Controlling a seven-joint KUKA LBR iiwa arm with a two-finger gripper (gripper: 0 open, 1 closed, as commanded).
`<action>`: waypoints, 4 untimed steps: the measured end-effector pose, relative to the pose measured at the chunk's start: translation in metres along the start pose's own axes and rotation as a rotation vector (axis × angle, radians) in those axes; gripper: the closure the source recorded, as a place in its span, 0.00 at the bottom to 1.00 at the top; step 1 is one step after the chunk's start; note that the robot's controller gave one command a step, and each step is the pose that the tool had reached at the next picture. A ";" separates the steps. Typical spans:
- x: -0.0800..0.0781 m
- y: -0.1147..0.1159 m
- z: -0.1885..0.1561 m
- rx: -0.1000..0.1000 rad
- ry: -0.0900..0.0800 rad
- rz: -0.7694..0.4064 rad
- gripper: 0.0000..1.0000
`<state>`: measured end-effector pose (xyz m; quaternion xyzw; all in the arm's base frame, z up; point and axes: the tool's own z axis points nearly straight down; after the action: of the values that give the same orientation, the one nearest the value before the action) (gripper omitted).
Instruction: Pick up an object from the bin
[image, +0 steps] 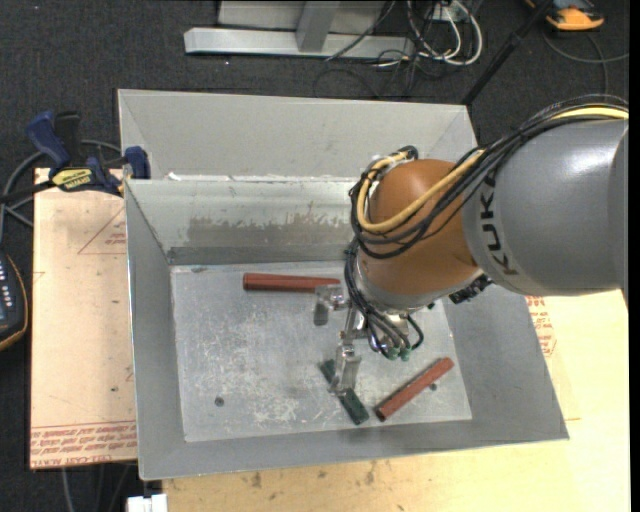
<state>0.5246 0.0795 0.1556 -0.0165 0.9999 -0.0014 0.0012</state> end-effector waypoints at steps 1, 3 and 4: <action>-0.019 -0.027 0.090 -0.003 0.007 0.023 0.00; 0.013 -0.108 0.068 -0.004 0.002 -0.235 0.00; 0.041 -0.110 0.082 -0.001 -0.025 -0.424 0.00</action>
Offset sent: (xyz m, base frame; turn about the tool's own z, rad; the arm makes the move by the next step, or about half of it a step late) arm 0.0208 -0.0256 -0.0856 0.0183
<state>0.4870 -0.0324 0.0739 -0.2267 0.9739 -0.0008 0.0131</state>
